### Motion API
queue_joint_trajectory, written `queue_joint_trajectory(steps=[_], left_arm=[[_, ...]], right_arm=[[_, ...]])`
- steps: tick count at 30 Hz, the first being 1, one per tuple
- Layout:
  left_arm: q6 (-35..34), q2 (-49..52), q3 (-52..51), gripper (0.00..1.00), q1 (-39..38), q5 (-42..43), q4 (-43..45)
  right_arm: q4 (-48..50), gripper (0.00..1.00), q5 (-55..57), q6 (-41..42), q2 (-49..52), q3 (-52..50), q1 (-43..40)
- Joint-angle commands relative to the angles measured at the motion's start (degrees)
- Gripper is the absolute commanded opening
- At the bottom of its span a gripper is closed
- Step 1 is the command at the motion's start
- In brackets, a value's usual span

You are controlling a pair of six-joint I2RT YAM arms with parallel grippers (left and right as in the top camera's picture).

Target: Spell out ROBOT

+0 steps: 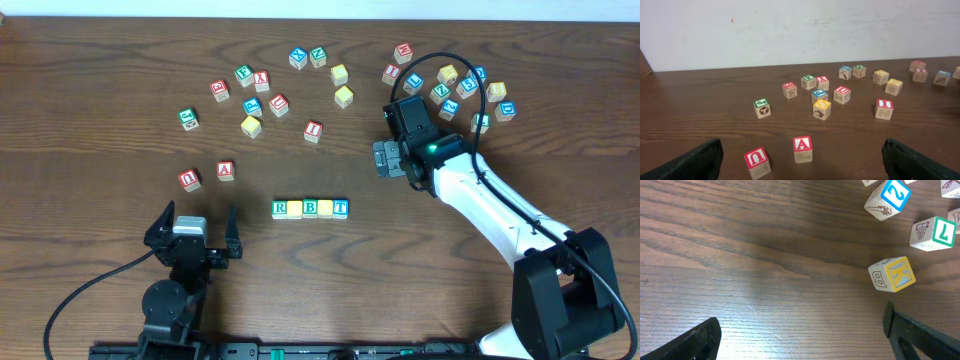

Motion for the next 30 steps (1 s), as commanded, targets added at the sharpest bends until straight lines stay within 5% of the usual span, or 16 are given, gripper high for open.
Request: queue_joint_trajectory(steps=[1,30], left_arm=[[0.76,-0.39,-1.40,1.00,-0.07,-0.13,-1.75],[0.76,-0.39,-1.40,1.00,-0.07,-0.13,-1.75]], right_arm=[[-0.07,0.99,0.07,0.04,-1.31,0.83,0.50],[-0.59,0.99,1.01,-0.50,-1.51,0.83,0.48]])
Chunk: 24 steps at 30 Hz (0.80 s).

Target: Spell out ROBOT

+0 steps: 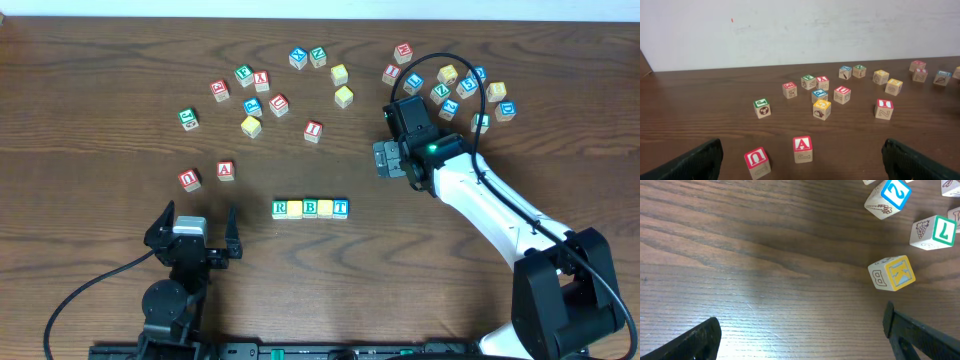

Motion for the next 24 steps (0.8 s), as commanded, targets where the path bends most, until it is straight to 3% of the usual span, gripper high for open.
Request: queue_joint_trajectory(steps=[1,6,11,18,24], left_arm=[[0.74,-0.39,-1.40,1.00,-0.07,-0.13,-1.75],[0.74,-0.39,-1.38,1.00,-0.07,-0.13,-1.75],[0.74,-0.39,-1.38,1.00,-0.07,-0.13,-1.75],[0.74,-0.39,-1.40,1.00,-0.07,-0.13,-1.75],[0.74,-0.39,-1.38,1.00,-0.07,-0.13,-1.75]], right_arm=[[-0.28,0.99,1.46,-1.01,-1.77,0.83,0.48],[1.70,0.99,2.91,-3.78,-6.62,0.04,0.33],[9.97,0.99,2.86,-6.45,-16.68,-5.29,-0.87],[29.57,0.99,-0.17,-7.19,-34.91,-24.59,-6.58],[45.48,0.99,-8.87,-16.74,-48.54,-40.22,-11.93]])
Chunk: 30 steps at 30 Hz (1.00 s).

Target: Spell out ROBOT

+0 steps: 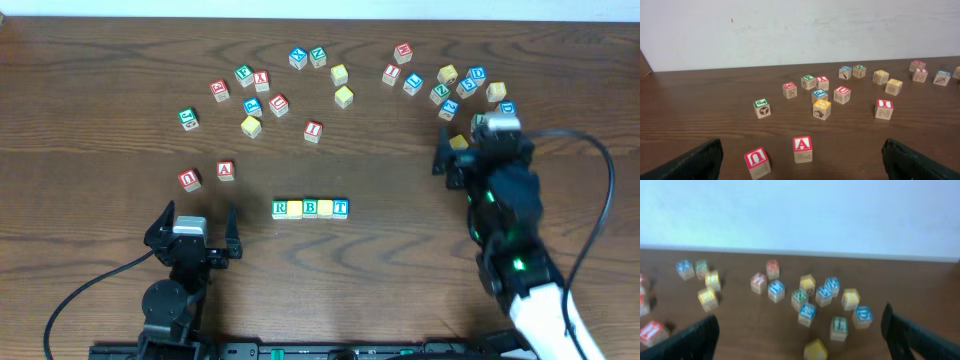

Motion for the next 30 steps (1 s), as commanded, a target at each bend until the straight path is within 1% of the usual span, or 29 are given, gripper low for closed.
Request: queue_joint_trajectory(steps=[1,5,9,11,16,23,24,30], left_arm=[[0.74,-0.39,-1.38,1.00,-0.07,-0.15,-1.70],[0.74,-0.39,-1.40,1.00,-0.07,-0.15,-1.70],[0.74,-0.39,-1.40,1.00,-0.07,-0.15,-1.70],[0.74,-0.39,-1.38,1.00,-0.07,-0.15,-1.70],[0.74,-0.39,-1.38,1.00,-0.07,-0.15,-1.70],[0.74,-0.39,-1.38,1.00,-0.07,-0.15,-1.70],[0.74,-0.39,-1.38,1.00,-0.07,-0.15,-1.70],[0.74,-0.39,-1.38,1.00,-0.07,-0.15,-1.70]], right_arm=[[3.69,0.99,-6.01,-6.62,-6.08,-6.32,-2.27],[6.54,0.99,-7.54,-6.69,-14.05,-13.31,-5.07],[6.86,0.99,-9.18,-6.78,-21.11,-18.05,-7.56],[6.86,0.99,-9.97,-7.72,-23.47,-19.61,-8.17],[6.67,0.99,-14.91,-14.86,-28.55,-23.37,-9.01],[6.56,0.99,-14.91,-15.02,-34.88,-28.81,-10.05],[6.36,0.99,-14.80,-15.04,-35.78,-29.59,-10.05],[-1.73,0.99,-13.92,-14.82,-40.41,-29.46,-10.03]])
